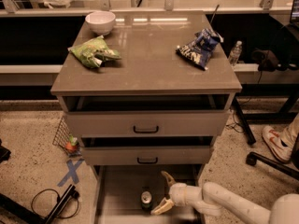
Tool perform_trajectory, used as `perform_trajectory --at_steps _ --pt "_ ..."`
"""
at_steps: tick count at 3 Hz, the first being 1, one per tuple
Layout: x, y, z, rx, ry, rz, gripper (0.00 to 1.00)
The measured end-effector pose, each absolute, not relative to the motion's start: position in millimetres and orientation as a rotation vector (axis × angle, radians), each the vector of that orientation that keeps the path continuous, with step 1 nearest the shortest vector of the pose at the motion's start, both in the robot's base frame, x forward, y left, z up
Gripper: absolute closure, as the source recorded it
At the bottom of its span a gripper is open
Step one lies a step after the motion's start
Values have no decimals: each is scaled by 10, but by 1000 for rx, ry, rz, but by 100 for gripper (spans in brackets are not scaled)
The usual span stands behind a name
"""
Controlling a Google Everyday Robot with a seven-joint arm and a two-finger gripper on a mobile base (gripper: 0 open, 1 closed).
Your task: Pick green can from bottom drawer and place on counter
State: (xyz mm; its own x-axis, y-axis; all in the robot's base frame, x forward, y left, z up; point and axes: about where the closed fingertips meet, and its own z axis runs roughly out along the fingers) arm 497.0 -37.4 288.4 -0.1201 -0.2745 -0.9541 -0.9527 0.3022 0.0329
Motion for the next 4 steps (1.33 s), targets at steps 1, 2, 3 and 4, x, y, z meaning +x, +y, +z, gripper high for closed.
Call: perform_trajectory --at_steps 1,2,3,4 --pt "4996 -266 2464 -1164 1582 913 0" --pt "4977 -161 2129 -1172 1561 953 16" --pt "4967 -44 1895 -1185 1551 987 41" --pt "4973 55 1831 -1184 1538 1010 64"
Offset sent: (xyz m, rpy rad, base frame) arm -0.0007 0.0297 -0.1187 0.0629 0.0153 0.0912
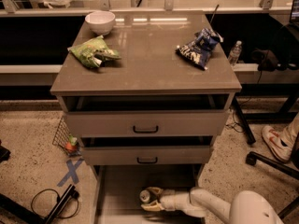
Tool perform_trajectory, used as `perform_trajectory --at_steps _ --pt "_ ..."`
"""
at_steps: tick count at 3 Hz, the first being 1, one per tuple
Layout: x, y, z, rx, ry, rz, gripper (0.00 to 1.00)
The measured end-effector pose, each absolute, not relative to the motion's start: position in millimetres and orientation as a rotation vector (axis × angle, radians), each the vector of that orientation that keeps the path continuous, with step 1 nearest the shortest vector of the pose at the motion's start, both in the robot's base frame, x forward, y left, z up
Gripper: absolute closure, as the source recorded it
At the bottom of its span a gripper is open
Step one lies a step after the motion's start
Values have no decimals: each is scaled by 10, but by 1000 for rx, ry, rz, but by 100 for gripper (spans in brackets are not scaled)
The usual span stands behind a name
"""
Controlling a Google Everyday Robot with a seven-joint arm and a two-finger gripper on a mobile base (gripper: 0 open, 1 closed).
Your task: Pick green can from bottom drawer and place on counter
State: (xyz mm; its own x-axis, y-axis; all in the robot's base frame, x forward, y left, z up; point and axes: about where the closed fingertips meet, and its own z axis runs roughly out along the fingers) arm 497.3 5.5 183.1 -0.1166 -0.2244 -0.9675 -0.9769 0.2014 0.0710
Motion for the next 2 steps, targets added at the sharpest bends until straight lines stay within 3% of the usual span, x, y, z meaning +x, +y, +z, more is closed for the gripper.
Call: perform_trajectory --at_steps 1,2 --pt "4968 80 1826 -1184 1536 1015 86" --pt "4939 125 1913 -1178 1530 1033 100"
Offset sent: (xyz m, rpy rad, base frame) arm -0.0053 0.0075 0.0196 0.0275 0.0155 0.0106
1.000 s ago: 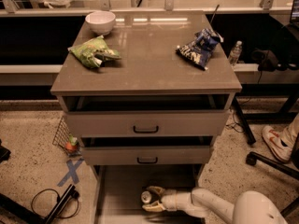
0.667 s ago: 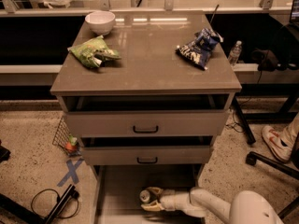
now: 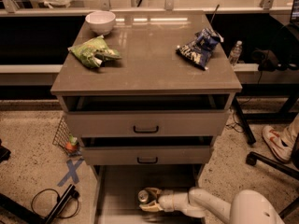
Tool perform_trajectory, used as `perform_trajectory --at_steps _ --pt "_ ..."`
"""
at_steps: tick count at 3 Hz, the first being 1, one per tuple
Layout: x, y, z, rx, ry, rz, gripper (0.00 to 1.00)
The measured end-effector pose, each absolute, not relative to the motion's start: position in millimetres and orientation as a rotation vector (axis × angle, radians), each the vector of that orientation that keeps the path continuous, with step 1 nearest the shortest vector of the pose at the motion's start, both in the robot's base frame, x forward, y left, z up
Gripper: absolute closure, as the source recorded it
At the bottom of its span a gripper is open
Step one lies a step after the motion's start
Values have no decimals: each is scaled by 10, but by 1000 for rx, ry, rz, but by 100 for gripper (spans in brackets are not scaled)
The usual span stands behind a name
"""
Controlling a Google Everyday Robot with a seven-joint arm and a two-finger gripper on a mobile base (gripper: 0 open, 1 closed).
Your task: Pick green can from bottom drawer and place on counter
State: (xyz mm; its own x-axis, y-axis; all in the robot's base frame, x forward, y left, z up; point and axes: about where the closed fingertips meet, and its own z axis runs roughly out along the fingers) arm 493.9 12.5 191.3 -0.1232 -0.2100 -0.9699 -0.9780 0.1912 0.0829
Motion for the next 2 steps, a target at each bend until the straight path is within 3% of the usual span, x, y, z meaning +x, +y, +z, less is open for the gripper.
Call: perform_trajectory --at_steps 1,2 --pt "4893 123 2205 -1161 1515 1046 100" --pt "4800 -25 3447 -1073 1447 1071 100"
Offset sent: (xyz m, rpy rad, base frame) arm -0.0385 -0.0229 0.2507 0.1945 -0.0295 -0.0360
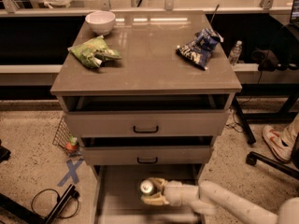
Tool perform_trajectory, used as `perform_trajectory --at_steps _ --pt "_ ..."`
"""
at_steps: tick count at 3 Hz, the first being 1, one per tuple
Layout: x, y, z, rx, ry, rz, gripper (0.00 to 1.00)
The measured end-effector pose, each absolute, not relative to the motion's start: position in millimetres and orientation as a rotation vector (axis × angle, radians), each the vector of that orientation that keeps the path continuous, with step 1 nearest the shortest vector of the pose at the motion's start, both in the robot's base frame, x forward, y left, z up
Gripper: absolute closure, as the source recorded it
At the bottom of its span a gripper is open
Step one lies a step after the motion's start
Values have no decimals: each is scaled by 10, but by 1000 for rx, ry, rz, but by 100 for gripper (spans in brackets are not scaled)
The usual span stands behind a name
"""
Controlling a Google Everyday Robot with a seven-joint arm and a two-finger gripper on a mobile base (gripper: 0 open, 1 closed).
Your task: Pick green can from bottom drawer and place on counter
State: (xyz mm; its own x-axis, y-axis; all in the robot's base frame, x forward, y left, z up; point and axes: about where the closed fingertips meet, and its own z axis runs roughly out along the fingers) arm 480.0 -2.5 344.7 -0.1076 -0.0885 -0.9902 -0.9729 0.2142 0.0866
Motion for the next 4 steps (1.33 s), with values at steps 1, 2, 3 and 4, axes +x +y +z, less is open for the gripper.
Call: perform_trajectory --at_steps 1,2,3,4 --pt "4719 -142 4211 -1010 1416 1111 100" --pt "4770 -298 4914 -949 1414 1121 100" --pt "4933 -443 5478 -900 1424 1111 100" --pt "5038 -500 5828 -893 1446 1098 100"
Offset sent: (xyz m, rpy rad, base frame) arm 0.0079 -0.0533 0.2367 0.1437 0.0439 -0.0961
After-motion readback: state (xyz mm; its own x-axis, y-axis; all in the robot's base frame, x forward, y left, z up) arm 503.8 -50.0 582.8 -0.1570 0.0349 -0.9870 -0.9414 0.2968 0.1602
